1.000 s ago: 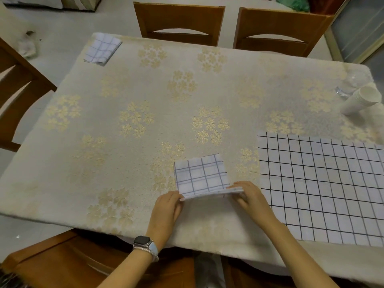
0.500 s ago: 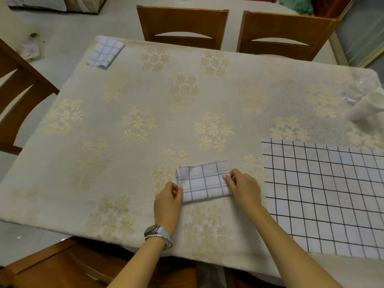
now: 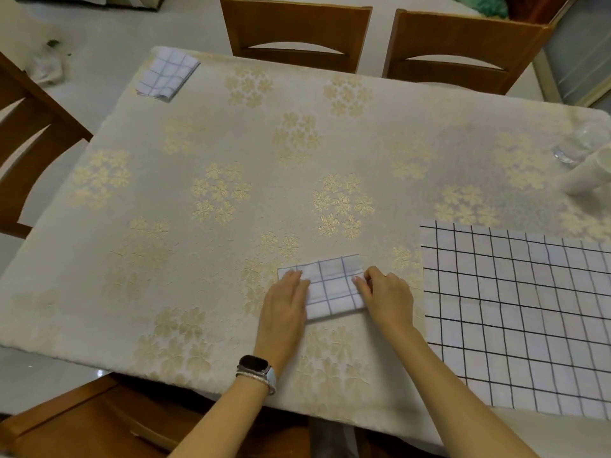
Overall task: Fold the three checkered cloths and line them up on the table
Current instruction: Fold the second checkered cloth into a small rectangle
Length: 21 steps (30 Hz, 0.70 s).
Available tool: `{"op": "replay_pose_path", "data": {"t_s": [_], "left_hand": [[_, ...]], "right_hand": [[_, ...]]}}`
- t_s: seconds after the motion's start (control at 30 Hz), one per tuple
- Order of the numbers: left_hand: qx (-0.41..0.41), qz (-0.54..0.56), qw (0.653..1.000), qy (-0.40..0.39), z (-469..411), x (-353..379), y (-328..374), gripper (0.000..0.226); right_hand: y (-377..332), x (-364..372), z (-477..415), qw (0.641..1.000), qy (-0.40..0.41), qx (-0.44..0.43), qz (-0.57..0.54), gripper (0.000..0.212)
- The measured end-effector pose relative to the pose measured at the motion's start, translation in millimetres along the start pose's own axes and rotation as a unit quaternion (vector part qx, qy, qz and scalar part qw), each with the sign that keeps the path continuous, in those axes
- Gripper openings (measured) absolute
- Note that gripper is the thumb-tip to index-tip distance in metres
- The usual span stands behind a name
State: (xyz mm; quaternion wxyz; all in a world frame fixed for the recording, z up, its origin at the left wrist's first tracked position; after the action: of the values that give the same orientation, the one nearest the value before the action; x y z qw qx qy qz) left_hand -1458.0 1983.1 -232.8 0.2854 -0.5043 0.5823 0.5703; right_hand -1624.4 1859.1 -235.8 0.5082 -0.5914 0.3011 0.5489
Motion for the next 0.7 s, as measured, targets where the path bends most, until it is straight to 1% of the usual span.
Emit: {"op": "replay_pose_path", "data": {"t_s": [0.03,0.1,0.17,0.2,0.27,0.3,0.33,0.37,0.43,0.5,0.53,0.6,0.7], "left_hand": [[0.011,-0.020,0.999,-0.036,0,8,-1,0.047],[-0.004,-0.046,0.993,-0.108,1,22,-8,0.058],[-0.025,-0.051,0.987,-0.151,4,29,-15,0.063],[-0.027,-0.057,0.985,-0.162,5,33,-17,0.065],[-0.023,-0.067,0.982,-0.175,6,35,-19,0.070],[-0.020,-0.068,0.981,-0.180,6,35,-19,0.071],[-0.017,-0.067,0.981,-0.182,6,36,-20,0.072],[-0.016,-0.066,0.980,-0.185,5,36,-21,0.073],[-0.018,-0.063,0.979,-0.194,5,36,-22,0.076],[-0.019,-0.065,0.978,-0.197,5,35,-22,0.077],[-0.022,-0.065,0.978,-0.197,4,35,-22,0.077],[-0.027,-0.065,0.978,-0.196,4,33,-22,0.078],[-0.024,-0.065,0.978,-0.198,3,32,-22,0.080]], "right_hand": [[0,0,0,1.000,0.000,0.001,0.000,0.031],[-2,-1,2,1.000,0.006,0.000,-0.003,0.028],[-5,-7,3,0.999,0.039,0.001,-0.016,0.019],[-7,-11,4,0.998,0.068,-0.008,-0.015,0.019],[-18,-14,7,0.991,0.117,-0.063,0.013,0.028],[-27,-12,9,0.987,0.124,-0.105,0.018,0.031],[-36,-8,11,0.982,0.113,-0.150,0.012,0.033],[-46,-1,12,0.979,0.082,-0.186,-0.004,0.034],[-61,16,13,0.974,-0.001,-0.224,-0.031,0.044],[-69,32,13,0.963,-0.035,-0.268,0.002,0.050],[-69,39,13,0.960,-0.051,-0.275,0.025,0.052],[-63,47,12,0.962,-0.079,-0.258,0.045,0.056],[-53,48,10,0.964,-0.084,-0.242,0.066,0.061]]}}
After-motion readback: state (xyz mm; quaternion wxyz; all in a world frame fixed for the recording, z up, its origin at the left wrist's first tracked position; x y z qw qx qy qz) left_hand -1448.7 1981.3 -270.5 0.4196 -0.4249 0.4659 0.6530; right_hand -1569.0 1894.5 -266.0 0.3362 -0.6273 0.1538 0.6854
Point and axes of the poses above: each hand's wrist, its own z-axis away from the middle knuckle, its own x-axis out of the palm, y = z × x, the point moved 5 cm from there along -z, towards the middle knuckle, and after that the axes turned 2 degrees about z, right-handed, at the moved point
